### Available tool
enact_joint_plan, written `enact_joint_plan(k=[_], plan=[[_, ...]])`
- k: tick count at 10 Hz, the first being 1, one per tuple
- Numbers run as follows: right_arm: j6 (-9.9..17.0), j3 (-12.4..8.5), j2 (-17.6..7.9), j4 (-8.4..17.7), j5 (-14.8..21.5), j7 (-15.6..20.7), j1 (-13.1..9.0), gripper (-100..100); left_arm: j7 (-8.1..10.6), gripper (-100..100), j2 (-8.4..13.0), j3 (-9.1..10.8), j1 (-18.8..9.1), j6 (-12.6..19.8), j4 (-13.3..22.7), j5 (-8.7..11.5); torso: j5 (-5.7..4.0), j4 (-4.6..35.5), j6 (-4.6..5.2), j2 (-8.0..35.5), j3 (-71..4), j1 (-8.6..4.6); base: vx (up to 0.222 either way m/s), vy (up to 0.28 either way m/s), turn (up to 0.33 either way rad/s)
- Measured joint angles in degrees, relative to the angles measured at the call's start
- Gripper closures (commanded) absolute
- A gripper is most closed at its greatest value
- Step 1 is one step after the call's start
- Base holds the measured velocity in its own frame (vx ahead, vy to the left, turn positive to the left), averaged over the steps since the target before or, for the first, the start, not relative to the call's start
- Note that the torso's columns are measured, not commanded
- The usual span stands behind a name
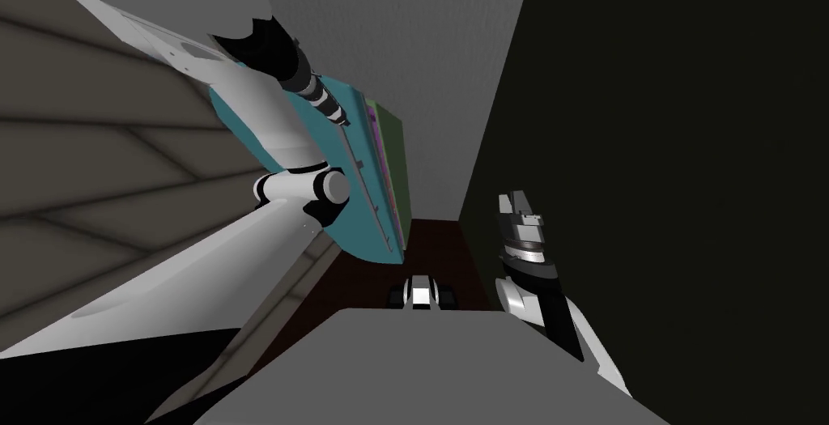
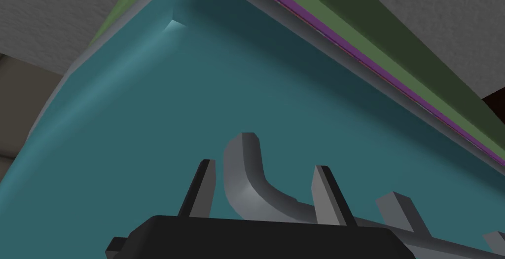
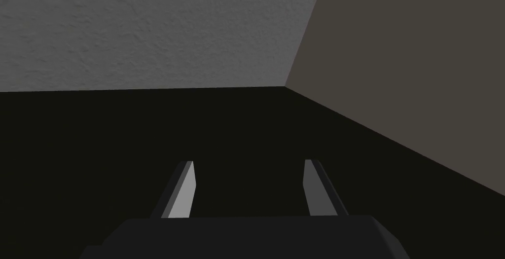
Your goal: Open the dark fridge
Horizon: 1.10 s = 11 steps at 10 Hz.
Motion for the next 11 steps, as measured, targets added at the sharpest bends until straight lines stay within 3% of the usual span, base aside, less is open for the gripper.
enact_joint_plan(k=[4,11], plan=[[0.0,0.0,0.0,0.0,0.0,0.0,0.0,0,-1.9,100,-3.6,3.02,-1.2,1.5,-0.9,7.0,0.09,0.0,-0.11,-0.3,-0.3,0.3,-0.131,0.127,0.18],[0.0,0.0,0.0,0.0,0.0,0.0,0.0,0,-4.1,100,-8.7,6.85,-3.7,2.1,-1.2,17.5,-0.27,-0.1,0.17,-0.2,-0.2,-0.49,-0.109,0.124,0.187]])
